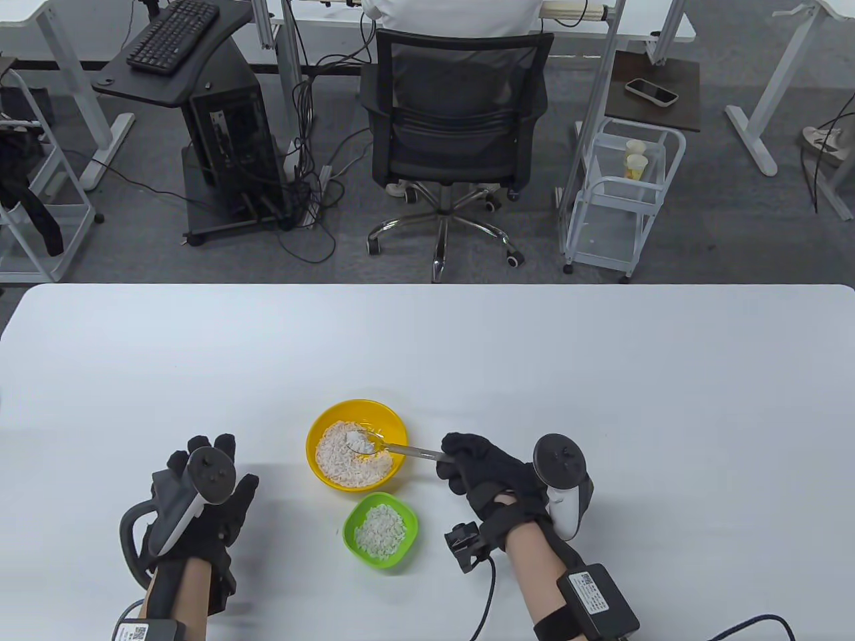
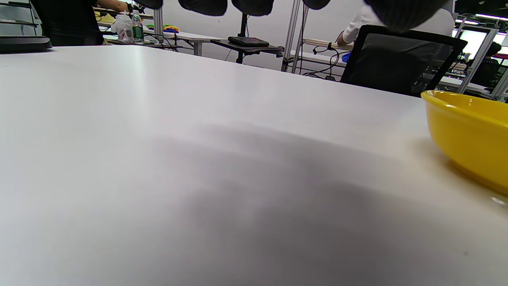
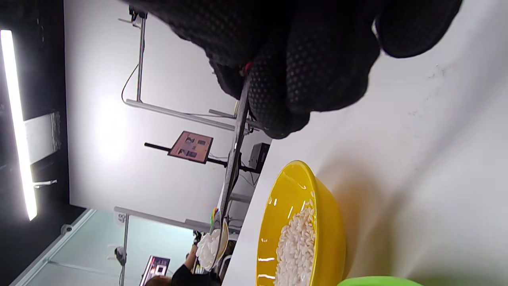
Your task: Scoop rice into small dish
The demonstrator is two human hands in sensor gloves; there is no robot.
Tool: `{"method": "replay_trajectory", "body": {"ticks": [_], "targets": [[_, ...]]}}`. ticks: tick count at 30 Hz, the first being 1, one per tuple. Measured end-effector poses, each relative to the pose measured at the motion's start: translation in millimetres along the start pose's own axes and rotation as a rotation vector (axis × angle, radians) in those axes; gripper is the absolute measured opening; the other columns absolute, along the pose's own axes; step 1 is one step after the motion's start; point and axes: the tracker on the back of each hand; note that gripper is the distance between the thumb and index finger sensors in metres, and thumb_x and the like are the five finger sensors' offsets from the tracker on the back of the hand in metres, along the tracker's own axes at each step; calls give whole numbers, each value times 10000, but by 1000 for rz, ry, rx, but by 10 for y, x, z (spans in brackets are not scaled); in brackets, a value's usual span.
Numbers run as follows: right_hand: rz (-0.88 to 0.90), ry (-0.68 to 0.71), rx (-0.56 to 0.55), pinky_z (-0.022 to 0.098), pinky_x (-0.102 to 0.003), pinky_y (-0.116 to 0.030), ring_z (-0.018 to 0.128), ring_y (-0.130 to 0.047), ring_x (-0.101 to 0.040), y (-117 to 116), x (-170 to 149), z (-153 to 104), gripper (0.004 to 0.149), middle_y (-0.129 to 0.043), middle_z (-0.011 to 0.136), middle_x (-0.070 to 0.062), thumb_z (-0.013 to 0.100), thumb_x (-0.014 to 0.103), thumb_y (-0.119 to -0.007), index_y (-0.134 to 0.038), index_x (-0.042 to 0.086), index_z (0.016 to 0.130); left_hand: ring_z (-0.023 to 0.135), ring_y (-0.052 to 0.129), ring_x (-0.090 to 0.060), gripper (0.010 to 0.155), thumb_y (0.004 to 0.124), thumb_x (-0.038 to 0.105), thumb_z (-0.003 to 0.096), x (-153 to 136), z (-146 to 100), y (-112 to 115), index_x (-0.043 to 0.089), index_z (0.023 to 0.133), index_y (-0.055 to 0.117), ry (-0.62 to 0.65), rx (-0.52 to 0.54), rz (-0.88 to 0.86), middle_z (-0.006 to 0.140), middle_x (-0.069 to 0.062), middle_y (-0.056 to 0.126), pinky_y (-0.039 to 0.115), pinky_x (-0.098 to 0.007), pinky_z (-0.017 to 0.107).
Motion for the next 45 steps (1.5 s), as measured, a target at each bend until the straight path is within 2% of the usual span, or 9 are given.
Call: {"method": "replay_trajectory", "body": {"ticks": [7,11,14,19,24,30,38,45], "targets": [[-113,-42,163,600,-756,-539,504,-905,-439,120,97,-32,396,-976,705,-247,543,104,-717,-829,30,915,1189,374,-300,720,618,627,488,-12,4,-4,442,1112,310,0,-1,-1,1275,39,320,405,-583,850],[-225,-74,205,607,-765,-521,522,-897,-455,77,106,-30,396,-974,717,-252,542,98,-724,-836,32,916,1189,374,-300,720,618,627,488,-18,4,-6,443,1112,308,1,2,-7,1276,41,318,405,-582,850],[-318,-45,216,608,-767,-517,533,-897,-458,-14,146,-53,394,-977,726,-248,539,99,-729,-846,44,911,1189,375,-300,721,618,627,487,-21,8,-4,443,1112,309,1,-2,-3,1275,40,319,406,-583,849],[-578,71,180,609,-768,-520,548,-902,-449,-191,293,-144,394,-982,736,-225,537,110,-729,-848,69,911,1190,374,-299,723,618,628,487,-27,9,-9,443,1113,307,-1,-1,-5,1275,38,320,405,-583,850],[-675,189,142,613,-769,-522,555,-905,-445,-289,401,-227,393,-987,738,-215,532,114,-734,-857,86,905,1190,374,-299,721,618,627,488,-26,7,-11,443,1112,308,-2,0,-5,1275,42,320,405,-581,851],[-871,403,127,621,-766,-531,588,-905,-426,-426,566,-371,393,-984,762,-178,530,127,-724,-854,136,901,1190,375,-298,721,618,628,487,-29,8,-13,444,1112,309,-1,0,-5,1275,42,322,405,-583,850],[-1012,603,101,635,-757,-536,622,-902,-409,-533,686,-517,392,-983,787,-136,524,144,-724,-861,197,887,1189,374,-302,721,618,627,488,-37,14,-6,442,1112,309,-4,-7,-10,1275,40,321,406,-583,850],[-1061,720,63,642,-756,-534,645,-901,-401,-542,794,-638,390,-984,797,-114,520,152,-724,-866,224,876,1190,374,-299,722,617,628,488,-43,21,-8,443,1113,308,-1,-7,-14,1276,41,320,404,-583,850]]}}
Point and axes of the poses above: the tracker on the back of each hand, its own x axis roughly to the thumb side, its own z axis roughly from the wrist to the fingertips, y = z × x
